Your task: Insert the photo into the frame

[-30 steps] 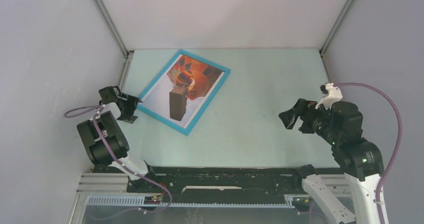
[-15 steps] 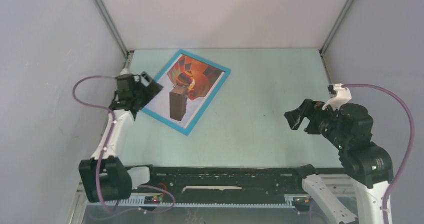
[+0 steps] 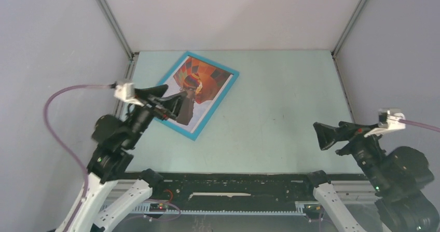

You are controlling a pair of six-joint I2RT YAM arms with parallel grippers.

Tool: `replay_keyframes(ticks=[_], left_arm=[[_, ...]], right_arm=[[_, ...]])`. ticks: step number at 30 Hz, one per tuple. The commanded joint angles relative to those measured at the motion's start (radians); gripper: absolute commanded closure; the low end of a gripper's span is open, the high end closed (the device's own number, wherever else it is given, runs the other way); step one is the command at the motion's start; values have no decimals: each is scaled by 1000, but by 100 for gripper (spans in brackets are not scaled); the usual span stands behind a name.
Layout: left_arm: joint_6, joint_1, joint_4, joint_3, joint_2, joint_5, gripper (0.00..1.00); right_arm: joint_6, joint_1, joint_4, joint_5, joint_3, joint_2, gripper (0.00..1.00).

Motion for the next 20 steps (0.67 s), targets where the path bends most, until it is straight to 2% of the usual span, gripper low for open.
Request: replay_keyframes(ticks=[1,10,20], left_arm=[[63,-6,83,94,-116,-11,0],[116,-6,38,193,-251,-59,0],[78,-6,25,164,-265,-67,0]], right_arm=[[-20,-2,34,68,79,-29,0],[-24,-2,86,123,96,-86,0],[11,-2,63,123,114,-81,1]])
